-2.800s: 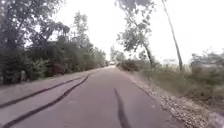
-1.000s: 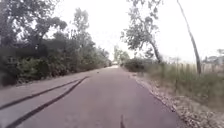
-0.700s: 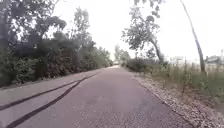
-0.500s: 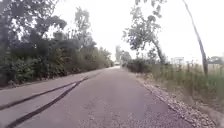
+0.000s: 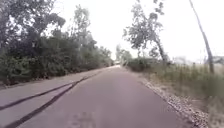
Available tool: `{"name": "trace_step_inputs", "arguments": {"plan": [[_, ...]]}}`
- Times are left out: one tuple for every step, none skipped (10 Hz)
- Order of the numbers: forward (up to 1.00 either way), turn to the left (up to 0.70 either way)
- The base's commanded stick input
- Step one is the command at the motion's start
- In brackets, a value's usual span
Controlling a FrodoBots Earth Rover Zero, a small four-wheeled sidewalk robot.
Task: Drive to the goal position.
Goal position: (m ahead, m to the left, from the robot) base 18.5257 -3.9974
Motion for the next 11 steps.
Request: {"name": "trace_step_inputs", "arguments": {"plan": [[0.85, -0.03], [0.85, 0.00], [0.85, 0.00], [0.85, 0.00], [0.85, 0.00], [0.85, 0.00], [0.85, 0.00], [0.85, 0.00], [0.85, 0.00], [0.85, 0.00], [0.85, 0.00]]}}
